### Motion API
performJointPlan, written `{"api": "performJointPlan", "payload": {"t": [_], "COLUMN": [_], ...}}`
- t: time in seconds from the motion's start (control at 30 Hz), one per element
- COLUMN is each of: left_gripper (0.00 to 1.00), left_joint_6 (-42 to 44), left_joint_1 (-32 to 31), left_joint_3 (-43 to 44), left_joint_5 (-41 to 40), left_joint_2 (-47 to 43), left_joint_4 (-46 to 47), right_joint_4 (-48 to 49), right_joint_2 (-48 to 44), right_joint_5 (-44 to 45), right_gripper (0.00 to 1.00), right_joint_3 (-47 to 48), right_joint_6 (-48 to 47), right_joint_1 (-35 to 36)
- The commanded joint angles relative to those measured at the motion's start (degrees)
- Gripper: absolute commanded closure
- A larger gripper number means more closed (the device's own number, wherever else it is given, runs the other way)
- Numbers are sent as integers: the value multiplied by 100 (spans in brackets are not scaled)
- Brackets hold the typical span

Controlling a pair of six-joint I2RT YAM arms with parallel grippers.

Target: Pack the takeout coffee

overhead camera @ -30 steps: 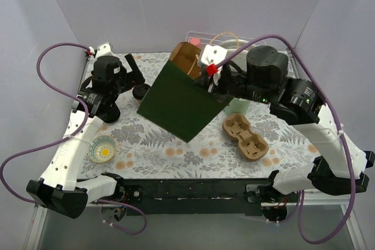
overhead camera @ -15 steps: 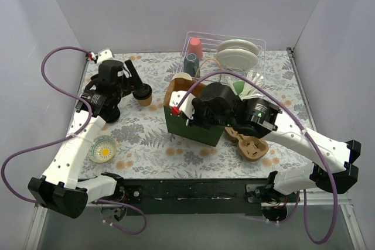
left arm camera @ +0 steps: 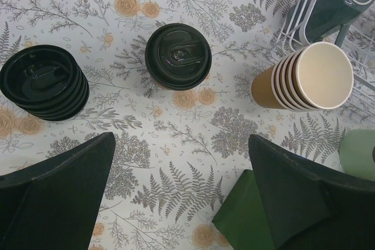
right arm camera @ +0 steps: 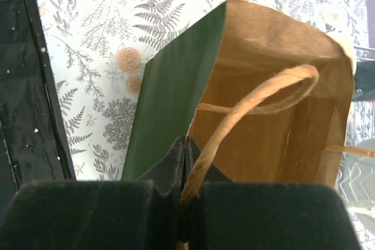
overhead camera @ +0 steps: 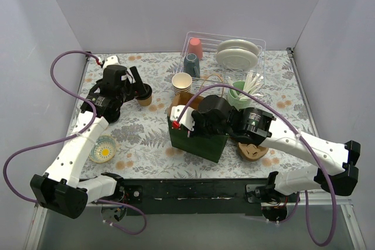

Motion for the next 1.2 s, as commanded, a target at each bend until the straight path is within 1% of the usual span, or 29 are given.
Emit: {"api": "performJointPlan", "payload": {"t": [0.0,0.13,0.27,0.43,0.63,0.73,0.77,0.83,0.87,0.93,1.07,1.17], "left_gripper": [2,2,2,2,2,2,2,2,2,2,2,2], "left_joint_6": [117,144,161,205,214,232,240,275,276,285,267,267], "left_joint_1": [27,18,18,27,18,18,27,27,27,27,27,27], "left_joint_3": [-105,-149,-105,-87,-87,-70,-70,-17,9,141,247,238], "left_joint_5": [125,37,-94,-349,-350,-350,-341,-315,-219,-17,703,784], "left_joint_2": [-155,-155,-102,-58,12,30,21,-14,-14,-58,-216,-330], "left_joint_4": [129,164,129,146,93,76,67,58,41,6,-30,-99], "right_joint_4": [574,802,1040,970,970,1005,1049,1084,1128,1190,1294,1584], "right_joint_2": [-259,-355,-417,-224,-74,-83,-92,-162,-180,-250,-460,-785], "right_joint_5": [-167,-298,-474,-615,-641,-510,-449,-448,-457,-422,-580,-545], "right_gripper": [99,99,99,99,98,87,74,65,54,50,43,40], "right_joint_3": [-287,-489,-490,-385,-429,-368,-341,-271,-236,-165,-121,-209], "right_joint_6": [-108,-327,-652,-872,-882,-820,-742,-662,-531,-355,181,463], "right_joint_1": [110,224,330,339,339,339,347,347,339,339,338,339]}}
